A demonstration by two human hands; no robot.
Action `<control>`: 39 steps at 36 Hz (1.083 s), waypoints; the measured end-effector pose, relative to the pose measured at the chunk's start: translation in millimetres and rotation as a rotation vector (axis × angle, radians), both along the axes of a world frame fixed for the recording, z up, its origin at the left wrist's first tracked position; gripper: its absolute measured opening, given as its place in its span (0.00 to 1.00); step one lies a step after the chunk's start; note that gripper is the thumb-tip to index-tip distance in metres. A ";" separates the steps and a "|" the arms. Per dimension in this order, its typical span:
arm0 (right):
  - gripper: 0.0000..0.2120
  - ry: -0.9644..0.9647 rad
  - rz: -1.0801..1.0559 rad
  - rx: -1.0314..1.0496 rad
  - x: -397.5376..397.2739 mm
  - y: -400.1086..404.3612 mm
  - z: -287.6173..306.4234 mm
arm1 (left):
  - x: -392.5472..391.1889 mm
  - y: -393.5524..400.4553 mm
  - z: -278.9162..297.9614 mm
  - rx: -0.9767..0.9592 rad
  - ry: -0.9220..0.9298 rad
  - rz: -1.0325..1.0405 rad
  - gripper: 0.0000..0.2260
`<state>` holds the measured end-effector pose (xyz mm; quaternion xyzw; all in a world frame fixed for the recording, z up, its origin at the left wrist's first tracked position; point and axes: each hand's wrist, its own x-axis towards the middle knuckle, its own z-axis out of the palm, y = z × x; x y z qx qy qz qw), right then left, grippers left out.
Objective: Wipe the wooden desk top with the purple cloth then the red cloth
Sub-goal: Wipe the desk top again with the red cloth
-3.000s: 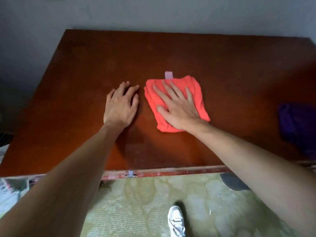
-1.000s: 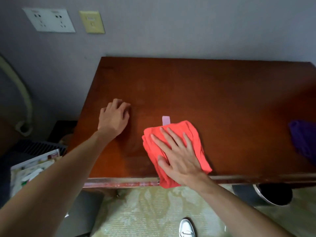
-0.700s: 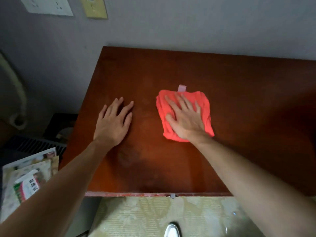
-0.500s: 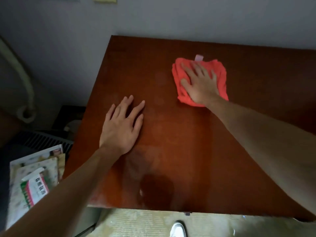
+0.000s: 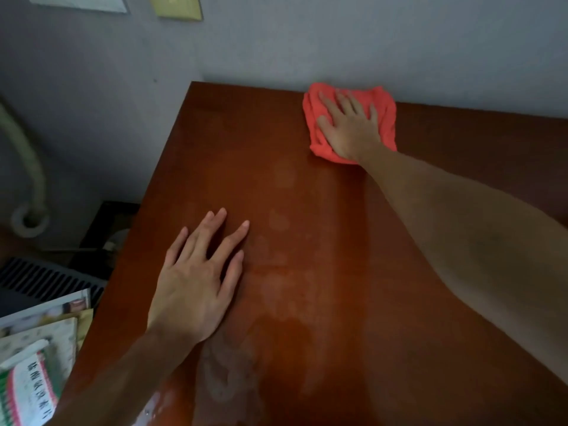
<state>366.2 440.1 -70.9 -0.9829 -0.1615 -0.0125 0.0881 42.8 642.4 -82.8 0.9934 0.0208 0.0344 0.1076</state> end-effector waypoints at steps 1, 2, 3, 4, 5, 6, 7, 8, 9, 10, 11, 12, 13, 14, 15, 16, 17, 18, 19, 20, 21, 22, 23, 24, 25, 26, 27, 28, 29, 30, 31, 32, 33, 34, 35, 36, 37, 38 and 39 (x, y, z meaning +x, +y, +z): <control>0.27 0.000 -0.006 0.002 -5.5 1.2 -0.8 | -0.4 -0.2 0.1 -0.003 0.000 0.002 0.23; 0.27 0.007 -0.016 0.007 -13.7 1.7 -0.9 | -0.4 -0.3 0.3 -0.006 0.000 0.001 0.23; 0.27 0.017 -0.020 0.008 -24.5 1.6 -0.6 | -0.4 -0.4 0.3 -0.008 0.000 -0.001 0.23; 0.28 0.027 -0.010 0.004 -38.1 1.5 -0.1 | -0.6 -0.8 0.6 -0.011 -0.002 -0.003 0.23; 0.28 0.033 0.010 -0.002 -54.8 0.5 0.4 | -1.3 -1.3 1.3 -0.013 -0.007 -0.003 0.23; 0.28 0.034 0.033 -0.003 -73.3 -0.5 1.1 | -1.6 -1.7 1.7 -0.015 -0.011 0.000 0.23; 0.28 0.031 0.055 -0.002 -93.3 -1.2 1.9 | -1.8 -1.7 2.2 -0.015 -0.014 0.004 0.23; 0.29 0.028 0.071 -0.004 -115.3 -1.6 2.6 | -2.3 -1.6 2.4 -0.017 -0.016 0.008 0.23; 0.31 0.027 0.077 -0.006 -139.4 -2.0 3.5 | -2.7 -1.1 2.4 -0.023 -0.018 0.007 0.23; 0.33 0.028 0.077 -0.007 -164.8 -2.6 4.2 | -3.0 -0.7 2.4 -0.033 -0.020 0.005 0.23; 0.35 0.032 0.079 -0.008 -191.3 -3.0 4.7 | -3.8 -0.4 2.5 -0.043 -0.022 0.005 0.23; 0.36 0.037 0.082 -0.009 -218.2 -2.9 5.0 | -4.9 -0.2 2.8 -0.052 -0.024 0.007 0.23; 0.37 0.042 0.085 -0.010 -244.4 -2.9 5.3 | -5.8 -0.2 2.7 -0.061 -0.026 0.011 0.23; 0.36 0.045 0.090 -0.011 -270.1 -2.6 5.8 | -6.7 0.1 2.4 -0.070 -0.028 0.013 0.23; 0.36 0.049 0.095 -0.010 -295.0 -2.6 6.3 | -7.4 0.4 2.3 -0.079 -0.033 0.016 0.23; 0.35 0.049 0.098 -0.003 -319.6 -3.0 6.2 | -8.2 0.7 2.3 -0.087 -0.038 0.020 0.22; 0.34 0.045 0.098 0.008 -343.0 -3.7 5.7 | -8.3 0.8 2.2 -0.092 -0.044 0.028 0.22; 0.34 0.038 0.100 0.017 -364.7 -4.1 5.0 | -8.6 1.1 2.0 -0.092 -0.052 0.038 0.21; 0.34 0.031 0.106 0.023 -384.1 -4.2 4.3 | -9.4 1.7 2.1 -0.088 -0.064 0.048 0.21; 0.34 0.027 0.115 0.028 -400.0 -3.9 2.4 | -10.1 2.3 2.6 -0.081 -0.074 0.056 0.21; 0.34 0.024 0.120 0.031 -411.7 -3.1 0.5 | -10.2 3.9 3.6 -0.074 -0.079 0.057 0.20; 0.34 0.019 0.119 0.035 -418.7 -1.8 -1.4 | -10.2 6.1 5.1 -0.071 -0.081 0.055 0.20; 0.34 0.016 0.111 0.038 -421.4 -0.3 -2.7 | -10.4 9.4 6.4 -0.067 -0.086 0.054 0.19; 0.34 0.013 0.099 0.039 -421.3 1.0 -3.3 | -10.2 13.7 7.8 -0.056 -0.094 0.052 0.19; 0.34 0.011 0.088 0.036 -419.7 1.9 -3.6 | -9.2 18.2 9.3 -0.041 -0.100 0.050 0.19; 0.35 0.010 0.082 0.032 -417.5 2.0 -4.0 | -8.0 22.9 10.9 -0.025 -0.100 0.050 0.18; 0.35 0.011 0.084 0.026 -414.8 2.0 -3.8 | -6.0 28.3 12.1 -0.011 -0.093 0.053 0.18; 0.35 0.013 0.090 0.022 -411.0 2.4 -3.2 | -3.7 34.0 13.3 -0.002 -0.082 0.060 0.18; 0.35 0.011 0.097 0.018 -405.5 2.9 -2.5 | -1.2 39.6 13.7 0.001 -0.074 0.067 0.18; 0.34 0.009 0.104 0.018 -397.8 4.7 -1.5 | 0.9 44.8 14.3 0.003 -0.071 0.071 0.18; 0.34 0.005 0.111 0.021 -387.3 8.2 -0.6 | 2.8 50.5 14.4 0.003 -0.069 0.072 0.18; 0.34 0.005 0.118 0.031 -374.6 13.4 -0.1 | 4.2 56.0 14.5 0.006 -0.063 0.067 0.18; 0.34 0.007 0.121 0.040 -360.0 19.6 0.0 | 5.1 61.0 13.8 0.015 -0.052 0.053 0.19; 0.34 0.008 0.116 0.046 -344.2 25.7 -0.2 | 6.1 64.7 12.5 0.025 -0.035 0.031 0.20; 0.35 0.008 0.107 0.050 -327.2 31.5 -1.1 | 7.1 66.9 11.0 0.034 -0.020 0.007 0.21; 0.35 0.008 0.096 0.051 -308.7 38.0 -1.7 | 8.1 68.4 9.6 0.038 -0.006 -0.012 0.23; 0.36 0.009 0.083 0.051 -289.9 44.1 -1.1 | 7.3 69.3 9.4 0.037 0.001 -0.024 0.23; 0.35 0.022 0.066 0.052 -264.8 49.5 -2.5 | 10.9 68.8 5.8 0.026 0.002 -0.027 0.24; 0.33 0.038 0.049 0.062 -242.5 54.9 -1.9 | 10.1 68.4 4.5 0.012 -0.006 -0.022 0.24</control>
